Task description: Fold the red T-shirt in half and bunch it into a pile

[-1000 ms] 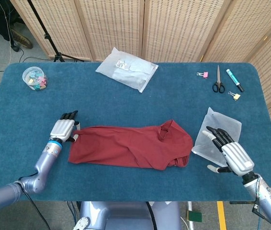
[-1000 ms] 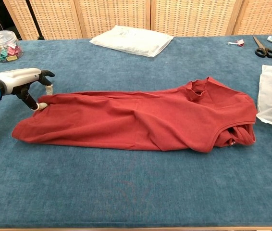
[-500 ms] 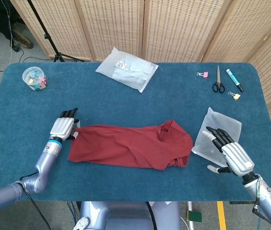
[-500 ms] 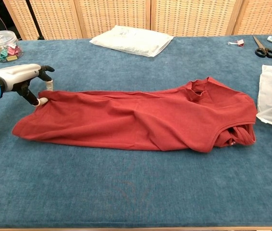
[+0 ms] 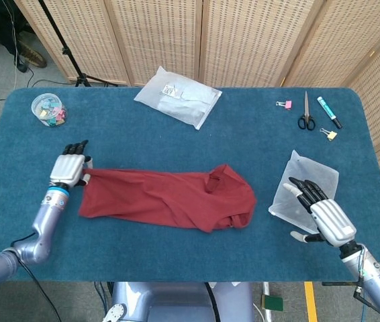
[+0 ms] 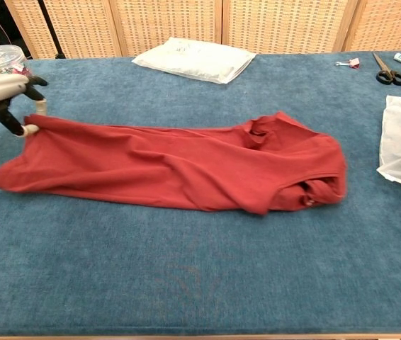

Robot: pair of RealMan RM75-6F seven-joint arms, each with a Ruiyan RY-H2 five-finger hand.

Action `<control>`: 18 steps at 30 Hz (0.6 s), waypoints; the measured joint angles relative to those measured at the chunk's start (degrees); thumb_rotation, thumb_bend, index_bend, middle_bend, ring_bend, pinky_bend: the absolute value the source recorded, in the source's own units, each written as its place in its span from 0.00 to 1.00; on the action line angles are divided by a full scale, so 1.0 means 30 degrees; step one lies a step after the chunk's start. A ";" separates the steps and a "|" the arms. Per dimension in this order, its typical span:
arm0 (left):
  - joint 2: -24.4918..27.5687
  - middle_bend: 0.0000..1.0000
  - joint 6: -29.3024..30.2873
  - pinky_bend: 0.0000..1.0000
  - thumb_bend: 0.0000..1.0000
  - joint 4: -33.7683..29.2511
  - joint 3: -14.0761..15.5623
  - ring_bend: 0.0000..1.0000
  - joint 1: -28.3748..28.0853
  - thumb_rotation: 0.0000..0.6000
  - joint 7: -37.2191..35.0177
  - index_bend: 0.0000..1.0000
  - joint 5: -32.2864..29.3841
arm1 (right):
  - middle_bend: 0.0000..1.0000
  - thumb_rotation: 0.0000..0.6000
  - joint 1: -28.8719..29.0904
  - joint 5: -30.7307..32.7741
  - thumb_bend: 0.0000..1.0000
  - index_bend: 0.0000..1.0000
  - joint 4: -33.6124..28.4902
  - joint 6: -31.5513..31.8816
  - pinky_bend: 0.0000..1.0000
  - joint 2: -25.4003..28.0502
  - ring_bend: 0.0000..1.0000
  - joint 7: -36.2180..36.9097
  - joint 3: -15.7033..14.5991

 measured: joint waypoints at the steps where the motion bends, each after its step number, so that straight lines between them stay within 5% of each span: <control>1: 0.0151 0.00 -0.0158 0.00 0.55 0.0194 0.0037 0.00 0.0020 1.00 0.0031 0.74 -0.0045 | 0.00 1.00 0.0000 -0.0002 0.00 0.00 -0.0013 -0.0010 0.00 -0.0003 0.00 -0.0023 -0.0001; 11: 0.0977 0.00 -0.2003 0.00 0.55 0.3516 0.0327 0.00 0.0218 1.00 -0.0431 0.74 -0.0356 | 0.00 1.00 -0.0022 -0.0063 0.00 0.00 -0.0136 -0.0045 0.00 -0.0031 0.00 -0.0269 -0.0036; 18: 0.0680 0.00 -0.3641 0.00 0.55 0.7746 0.0395 0.00 0.0300 1.00 -0.1894 0.74 0.0055 | 0.00 1.00 0.0007 -0.0041 0.00 0.00 -0.0211 -0.0195 0.00 -0.0083 0.00 -0.0518 -0.0046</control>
